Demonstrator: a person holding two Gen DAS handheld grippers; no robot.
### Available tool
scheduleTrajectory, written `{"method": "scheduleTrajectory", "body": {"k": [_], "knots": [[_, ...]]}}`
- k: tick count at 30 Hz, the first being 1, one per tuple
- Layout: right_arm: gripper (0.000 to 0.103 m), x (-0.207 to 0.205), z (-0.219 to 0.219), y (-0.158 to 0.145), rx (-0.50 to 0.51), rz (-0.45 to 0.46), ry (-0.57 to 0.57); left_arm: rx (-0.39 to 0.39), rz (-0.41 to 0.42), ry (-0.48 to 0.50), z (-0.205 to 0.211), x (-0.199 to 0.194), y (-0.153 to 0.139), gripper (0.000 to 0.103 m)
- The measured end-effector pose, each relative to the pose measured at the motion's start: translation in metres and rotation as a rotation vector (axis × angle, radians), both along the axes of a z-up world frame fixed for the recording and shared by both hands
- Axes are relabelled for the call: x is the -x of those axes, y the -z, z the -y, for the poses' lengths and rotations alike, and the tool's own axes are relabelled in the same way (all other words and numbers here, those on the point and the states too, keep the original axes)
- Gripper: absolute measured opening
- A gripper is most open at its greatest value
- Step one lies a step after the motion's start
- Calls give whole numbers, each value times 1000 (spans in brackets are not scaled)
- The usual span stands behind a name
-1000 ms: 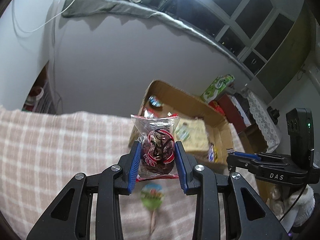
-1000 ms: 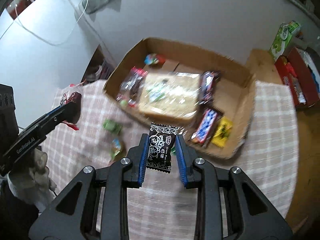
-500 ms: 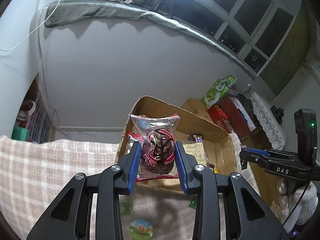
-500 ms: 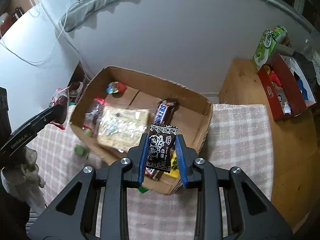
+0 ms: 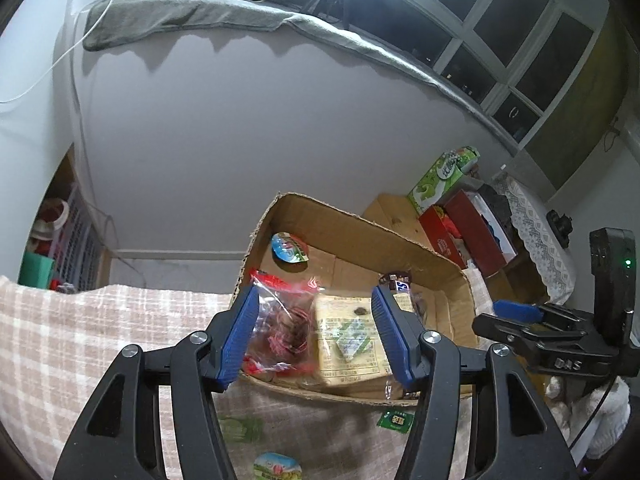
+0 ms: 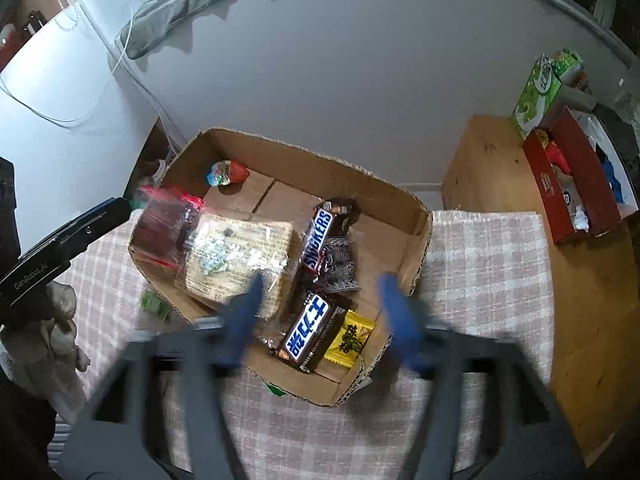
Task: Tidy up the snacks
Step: 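Open both tools to drop the snacks into the box, then move the right tool to the green cup candy and grasp it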
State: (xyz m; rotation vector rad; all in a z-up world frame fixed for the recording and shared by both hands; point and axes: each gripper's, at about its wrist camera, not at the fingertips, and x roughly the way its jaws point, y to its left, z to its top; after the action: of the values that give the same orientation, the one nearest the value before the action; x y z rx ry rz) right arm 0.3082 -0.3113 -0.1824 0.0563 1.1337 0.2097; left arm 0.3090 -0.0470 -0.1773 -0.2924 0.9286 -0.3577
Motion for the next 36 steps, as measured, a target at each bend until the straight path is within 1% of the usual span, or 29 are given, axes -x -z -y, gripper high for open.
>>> {"method": "scheduleTrajectory", "body": {"k": [2, 8, 17, 20, 23, 26, 30, 36], "knots": [[80, 1, -2, -4, 2, 22, -5, -5, 2, -5, -2, 1, -1, 58], [80, 3, -8, -6, 0, 20, -9, -7, 13, -4, -12, 7, -6, 58], [80, 17, -17, -10, -28, 20, -11, 5, 17, -69, -50, 24, -14, 58], [80, 24, -20, -12, -30, 20, -12, 15, 9, -86, -59, 30, -14, 58], [80, 31, -23, -14, -52, 19, -11, 24, 6, -92, -66, 40, -13, 58], [80, 42, -29, -17, -85, 15, -25, 26, -11, -85, -69, 58, -7, 58], [80, 53, -44, -16, -124, -6, -75, 50, -52, -88, -71, 84, 6, 57], [80, 65, -74, -5, -181, -56, -151, 65, -117, -56, -60, 122, 31, 55]]}}
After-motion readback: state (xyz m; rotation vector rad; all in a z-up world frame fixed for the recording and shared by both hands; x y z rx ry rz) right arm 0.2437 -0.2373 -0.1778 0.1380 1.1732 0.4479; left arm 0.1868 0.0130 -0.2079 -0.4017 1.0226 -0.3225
